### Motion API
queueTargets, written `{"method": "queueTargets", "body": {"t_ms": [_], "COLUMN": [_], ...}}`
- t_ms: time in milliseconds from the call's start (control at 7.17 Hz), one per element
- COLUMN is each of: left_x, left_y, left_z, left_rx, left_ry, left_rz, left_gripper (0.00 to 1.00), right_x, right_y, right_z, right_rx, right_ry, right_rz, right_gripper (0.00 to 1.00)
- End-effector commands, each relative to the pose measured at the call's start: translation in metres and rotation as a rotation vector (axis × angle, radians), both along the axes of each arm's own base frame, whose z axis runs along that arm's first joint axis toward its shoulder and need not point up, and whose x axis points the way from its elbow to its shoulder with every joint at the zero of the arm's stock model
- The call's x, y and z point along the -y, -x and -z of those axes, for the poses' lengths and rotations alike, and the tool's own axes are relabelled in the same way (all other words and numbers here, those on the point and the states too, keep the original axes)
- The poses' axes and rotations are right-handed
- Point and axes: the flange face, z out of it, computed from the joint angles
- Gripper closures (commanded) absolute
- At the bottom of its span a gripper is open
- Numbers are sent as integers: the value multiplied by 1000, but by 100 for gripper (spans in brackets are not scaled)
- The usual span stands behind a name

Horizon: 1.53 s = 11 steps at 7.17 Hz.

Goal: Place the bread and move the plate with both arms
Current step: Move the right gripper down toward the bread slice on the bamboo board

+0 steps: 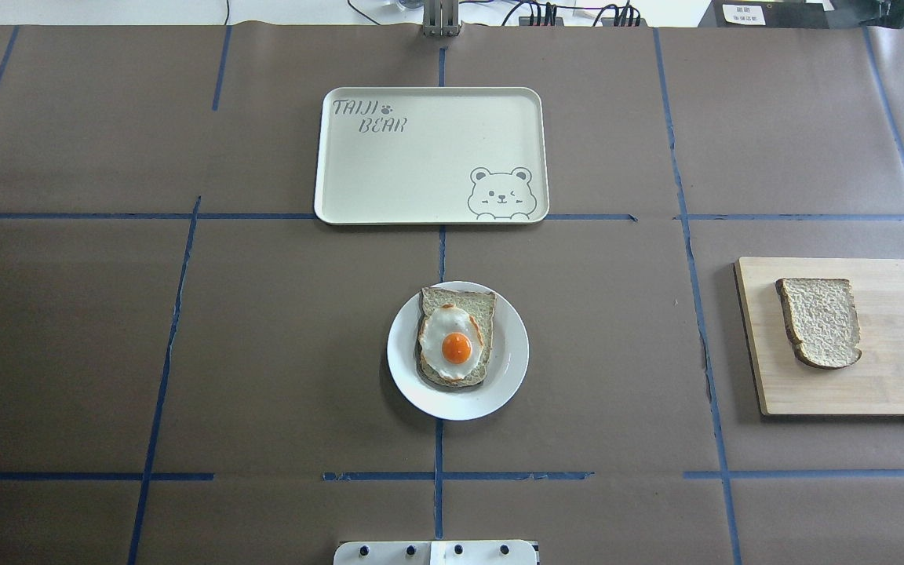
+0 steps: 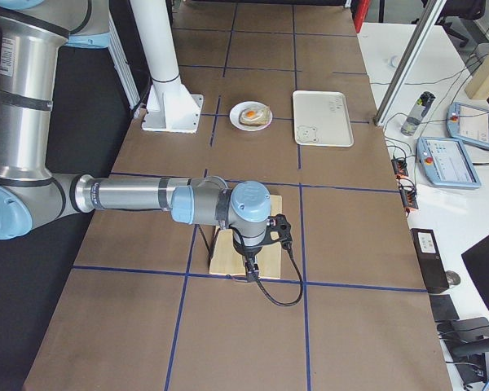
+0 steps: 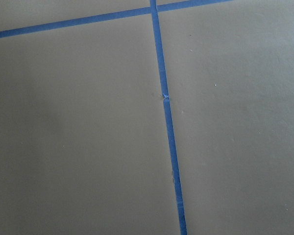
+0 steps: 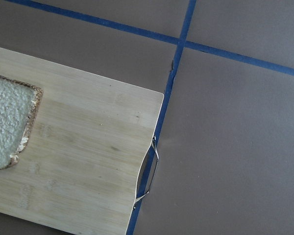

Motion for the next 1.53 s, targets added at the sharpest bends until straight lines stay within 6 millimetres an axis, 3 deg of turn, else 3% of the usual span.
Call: {"method": "queueTargets", "body": {"t_ms": [0,139,558,976,1115,1394], "left_x": [1,1,1,1,1,2], "left_y": [-2,-3,-3,-3,-3,-3], "left_z": [0,-1,0,2,1,2], "left_rx": [2,0,-2,-3,-3,-3], "left_ry": [2,3,-1,-6,-6,-8], "left_rz": [-4,-6,-6,-6,-6,-7], "left_gripper": [0,0,0,0,0,0], "right_x": [4,5,15,2,-3,-13], "right_y": [0,2,75,146,173,200], "right_z": [4,9,37,18,18,16], "right_rx": [6,25,170,268,289,276], "right_ry": [-31,1,90,109,129,136], "right_rz": [-13,-50,-150,-297,-335,-316], "right_gripper": [1,1,2,3,7,15]}}
